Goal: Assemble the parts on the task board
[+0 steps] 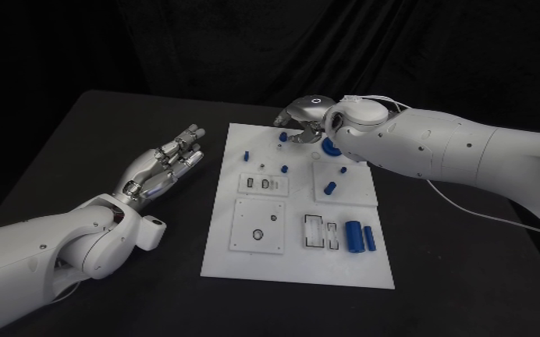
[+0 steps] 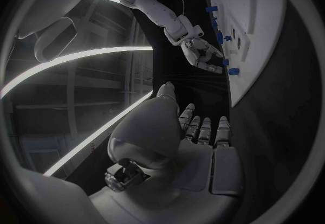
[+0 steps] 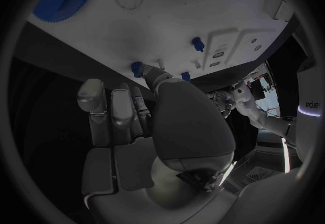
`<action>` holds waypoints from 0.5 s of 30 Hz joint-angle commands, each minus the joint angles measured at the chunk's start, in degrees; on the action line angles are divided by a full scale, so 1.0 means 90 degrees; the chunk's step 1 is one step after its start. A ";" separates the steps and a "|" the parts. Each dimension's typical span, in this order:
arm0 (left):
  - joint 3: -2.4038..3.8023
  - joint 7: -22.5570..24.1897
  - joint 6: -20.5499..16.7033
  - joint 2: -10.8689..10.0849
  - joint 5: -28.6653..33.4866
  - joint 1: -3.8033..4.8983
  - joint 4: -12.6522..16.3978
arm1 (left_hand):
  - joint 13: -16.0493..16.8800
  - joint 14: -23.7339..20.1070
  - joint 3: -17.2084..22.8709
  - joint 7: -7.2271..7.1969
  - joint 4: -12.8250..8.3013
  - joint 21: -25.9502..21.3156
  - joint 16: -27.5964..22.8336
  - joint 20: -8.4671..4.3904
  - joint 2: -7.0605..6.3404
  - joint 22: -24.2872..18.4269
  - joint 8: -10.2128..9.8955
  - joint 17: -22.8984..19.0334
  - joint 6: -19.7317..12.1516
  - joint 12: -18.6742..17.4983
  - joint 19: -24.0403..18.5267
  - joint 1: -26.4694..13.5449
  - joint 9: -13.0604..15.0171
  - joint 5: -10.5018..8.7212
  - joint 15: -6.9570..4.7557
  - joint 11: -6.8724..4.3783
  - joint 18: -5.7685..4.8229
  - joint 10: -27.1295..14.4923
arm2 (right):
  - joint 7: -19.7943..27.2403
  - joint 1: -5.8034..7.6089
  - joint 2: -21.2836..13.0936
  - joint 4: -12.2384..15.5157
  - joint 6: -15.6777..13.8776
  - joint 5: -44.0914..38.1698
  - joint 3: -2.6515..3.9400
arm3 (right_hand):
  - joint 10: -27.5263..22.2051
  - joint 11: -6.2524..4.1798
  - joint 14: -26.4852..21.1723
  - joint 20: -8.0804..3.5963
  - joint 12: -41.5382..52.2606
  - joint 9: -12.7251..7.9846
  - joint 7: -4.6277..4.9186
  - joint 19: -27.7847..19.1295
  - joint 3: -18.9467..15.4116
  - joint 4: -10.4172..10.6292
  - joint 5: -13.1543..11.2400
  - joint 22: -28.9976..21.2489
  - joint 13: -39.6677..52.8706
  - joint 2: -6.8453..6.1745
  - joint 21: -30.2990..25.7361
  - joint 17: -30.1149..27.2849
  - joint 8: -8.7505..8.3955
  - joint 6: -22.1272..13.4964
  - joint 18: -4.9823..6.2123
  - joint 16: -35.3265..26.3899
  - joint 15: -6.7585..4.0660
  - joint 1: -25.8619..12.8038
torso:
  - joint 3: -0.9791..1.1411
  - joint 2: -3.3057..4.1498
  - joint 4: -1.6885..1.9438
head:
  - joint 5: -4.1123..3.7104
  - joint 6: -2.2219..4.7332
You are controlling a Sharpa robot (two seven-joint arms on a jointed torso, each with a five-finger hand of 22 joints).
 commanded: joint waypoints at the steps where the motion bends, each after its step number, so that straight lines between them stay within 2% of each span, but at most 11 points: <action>1: 0.0001 0.1538 0.0076 -0.0012 0.0020 0.0016 0.0008 | 0.0008 -0.0014 0.0037 0.0036 0.0008 -0.0028 -0.0023 0.0051 -0.0006 -0.0001 0.0035 -0.0010 0.0029 0.0011 -0.0016 0.0076 0.0007 0.0016 0.0047 0.0049 0.0032 0.0014 | -0.0132 -0.0013 -0.0096 0.0048 -0.0500 -0.0014 0.0012 | -0.0138 -0.0035 -0.0032 0.0001 -0.0002 -0.0068 0.0006 -0.0044 -0.0106 -0.0024 -0.0005 -0.0020 0.0045 0.0043 -0.0056 -0.0023 -0.0012 -0.0179 0.0119 -0.0013 -0.0013 -0.0036 | 0.0003 0.0002 -0.0002 | 0.0019 0.0008; 5: -0.0002 0.1534 0.0071 -0.0049 0.0020 0.0016 0.0019 | 0.0008 -0.0014 0.0048 0.0042 0.0005 -0.0028 -0.0023 0.0056 -0.0016 0.0000 0.0035 -0.0010 0.0032 0.0011 -0.0015 0.0122 0.0007 0.0015 0.0051 0.0053 0.0033 0.0014 | -0.0053 0.0025 -0.0337 0.0264 -0.0983 -0.0014 0.0035 | -0.0086 -0.0131 -0.0019 -0.0039 0.0027 -0.0055 0.0103 -0.0021 -0.0189 -0.0038 -0.0001 0.0010 0.0123 0.0076 -0.0059 -0.0007 0.0030 -0.0030 0.0122 0.0004 -0.0073 -0.0028 | 0.0004 0.0001 -0.0002 | 0.0037 0.0011; 8: -0.0005 0.1531 0.0064 -0.0092 0.0020 0.0015 0.0028 | 0.0008 -0.0014 0.0049 0.0042 0.0005 -0.0028 -0.0023 0.0056 -0.0017 0.0000 0.0035 -0.0010 0.0033 0.0011 -0.0015 0.0125 0.0007 0.0015 0.0051 0.0054 0.0033 0.0014 | -0.0031 0.0105 -0.0626 0.0537 -0.1195 -0.0011 0.0046 | 0.0307 -0.0145 -0.0051 -0.0081 0.0165 0.0012 0.0175 -0.0042 -0.0255 -0.0043 0.0007 0.0005 0.0360 0.0170 -0.0124 -0.0086 0.0151 0.0437 0.0124 -0.0037 -0.0102 -0.0009 | 0.0008 0.0002 -0.0005 | 0.0035 0.0014; 12: -0.0008 0.1528 0.0053 -0.0140 0.0020 0.0015 0.0048 | 0.0008 -0.0014 0.0051 0.0042 0.0005 -0.0027 -0.0023 0.0057 -0.0020 0.0000 0.0035 -0.0010 0.0035 0.0011 -0.0015 0.0135 0.0008 0.0015 0.0051 0.0055 0.0033 0.0015 | -0.0066 0.0178 -0.1094 0.0946 -0.1221 -0.0009 0.0047 | 0.0883 -0.0157 -0.0065 -0.0106 0.0368 0.0040 0.0180 -0.0056 -0.0226 0.0008 0.0014 0.0012 0.0663 0.0219 -0.0176 -0.0144 0.0249 0.0747 0.0128 -0.0069 -0.0119 -0.0021 | 0.0007 0.0003 -0.0004 | 0.0029 0.0014; 15: -0.0010 0.1534 0.0055 -0.0160 0.0020 0.0015 0.0076 | 0.0009 -0.0014 0.0056 0.0044 0.0004 -0.0028 -0.0023 0.0058 -0.0024 0.0000 0.0038 -0.0010 0.0056 0.0012 -0.0015 0.0155 0.0010 0.0016 0.0053 0.0054 0.0033 0.0018 | -0.0111 0.0196 -0.1465 0.1217 -0.1149 -0.0008 0.0014 | 0.1829 -0.0283 -0.0095 -0.0160 0.1178 0.0088 0.0154 -0.0087 -0.0260 -0.0034 -0.0007 0.0013 0.1418 0.0212 -0.0254 -0.0229 0.0355 0.1158 0.0136 -0.0127 -0.0224 0.0033 | 0.0016 0.0000 -0.0023 | 0.0040 -0.0001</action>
